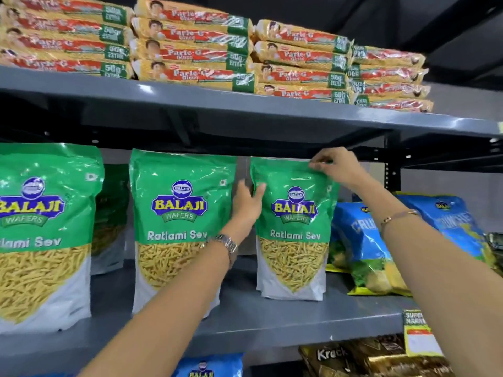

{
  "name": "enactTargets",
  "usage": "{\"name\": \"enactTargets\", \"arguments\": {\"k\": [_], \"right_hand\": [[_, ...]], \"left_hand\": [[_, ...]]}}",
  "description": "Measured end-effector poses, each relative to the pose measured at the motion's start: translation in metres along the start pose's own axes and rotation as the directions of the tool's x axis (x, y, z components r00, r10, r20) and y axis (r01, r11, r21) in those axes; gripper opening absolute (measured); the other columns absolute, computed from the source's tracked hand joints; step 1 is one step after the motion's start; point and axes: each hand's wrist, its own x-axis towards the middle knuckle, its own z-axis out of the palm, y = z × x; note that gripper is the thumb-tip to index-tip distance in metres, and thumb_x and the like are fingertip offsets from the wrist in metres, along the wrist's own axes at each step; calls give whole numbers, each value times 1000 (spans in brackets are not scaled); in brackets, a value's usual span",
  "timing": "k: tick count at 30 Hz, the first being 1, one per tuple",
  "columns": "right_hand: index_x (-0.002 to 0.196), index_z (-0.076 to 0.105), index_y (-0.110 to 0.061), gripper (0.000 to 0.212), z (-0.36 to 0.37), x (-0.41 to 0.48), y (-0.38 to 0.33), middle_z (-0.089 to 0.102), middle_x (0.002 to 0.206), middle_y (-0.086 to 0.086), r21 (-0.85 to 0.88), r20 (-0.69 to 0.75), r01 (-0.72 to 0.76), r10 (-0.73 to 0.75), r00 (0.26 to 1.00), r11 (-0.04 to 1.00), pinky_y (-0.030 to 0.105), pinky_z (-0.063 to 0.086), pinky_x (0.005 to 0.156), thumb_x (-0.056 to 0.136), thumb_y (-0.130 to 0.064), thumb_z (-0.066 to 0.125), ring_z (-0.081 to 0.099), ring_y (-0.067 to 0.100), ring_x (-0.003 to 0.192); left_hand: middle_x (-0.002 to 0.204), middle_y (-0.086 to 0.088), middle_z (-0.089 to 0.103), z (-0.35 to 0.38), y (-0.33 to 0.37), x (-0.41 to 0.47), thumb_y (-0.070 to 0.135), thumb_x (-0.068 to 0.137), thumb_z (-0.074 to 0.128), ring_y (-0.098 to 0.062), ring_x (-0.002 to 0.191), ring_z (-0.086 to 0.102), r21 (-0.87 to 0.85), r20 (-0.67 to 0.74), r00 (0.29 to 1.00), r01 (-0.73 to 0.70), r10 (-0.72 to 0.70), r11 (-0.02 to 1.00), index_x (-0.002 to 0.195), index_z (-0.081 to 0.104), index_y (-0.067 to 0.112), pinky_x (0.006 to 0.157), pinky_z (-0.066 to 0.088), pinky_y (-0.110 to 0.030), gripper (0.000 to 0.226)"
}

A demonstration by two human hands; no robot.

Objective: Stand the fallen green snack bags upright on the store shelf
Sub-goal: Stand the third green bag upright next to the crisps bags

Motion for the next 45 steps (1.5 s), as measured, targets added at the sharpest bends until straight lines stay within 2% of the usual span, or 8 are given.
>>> {"name": "enactTargets", "arguments": {"k": [8,13,17,22,26,34,39,45], "right_hand": [[130,41,2,48,62,-67,25,47,133,21,571,-384,-57,328,863,819,38,36,107,86,-4,59,47,30,123],[135,35,-5,48,85,-83,35,37,138,18,458,-389,-239,434,812,857,33,32,96,90,-11,51,40,29,124],[127,48,-5,36,85,-74,47,59,125,18,529,-128,-445,586,800,723,39,43,88,93,-17,51,56,30,106],[112,59,-4,24,74,-71,53,66,113,20,513,-128,-396,524,842,762,56,48,92,93,-17,54,61,36,103],[122,52,-5,32,82,-81,52,62,118,18,572,-149,-336,497,855,748,46,50,89,95,-23,49,60,29,102],[142,34,-18,93,128,-133,40,48,143,8,762,221,-454,474,852,461,49,35,112,66,-59,69,49,26,127],[142,31,-14,115,127,-135,45,51,139,9,748,290,-507,476,830,428,49,37,110,50,-65,76,52,27,123],[125,55,-16,89,121,-143,49,69,119,9,817,299,-452,409,862,356,41,50,96,51,-60,76,67,23,104]], "left_hand": [[130,-14,54,26,-39,4,18,95,44,-27,117,51,-317,-96,987,95,-131,944,125,50,3,99,42,-35,33],[122,-13,58,34,-35,7,19,95,44,-20,100,52,-385,-186,965,101,-184,917,119,53,4,81,41,-26,29],[122,-14,58,37,-34,11,19,96,43,-25,104,55,-401,-216,950,124,-225,908,119,53,4,81,43,-28,29],[120,-14,59,36,-35,12,18,96,42,-27,108,55,-440,-240,938,124,-250,889,115,54,7,84,44,-30,26],[125,-15,55,39,-43,8,30,97,38,-31,111,54,-485,-76,963,192,-260,853,123,46,10,98,44,-45,34],[140,-2,47,30,-96,-35,70,59,62,-19,124,46,-261,366,894,365,-258,894,139,28,19,108,32,-34,101],[108,8,65,24,-101,-45,21,66,80,-7,103,60,-196,539,827,305,-158,932,113,51,28,76,49,-13,56],[146,0,38,15,-108,-58,14,55,87,-16,134,33,-103,502,854,216,-137,971,143,22,18,113,27,-38,110]]}}
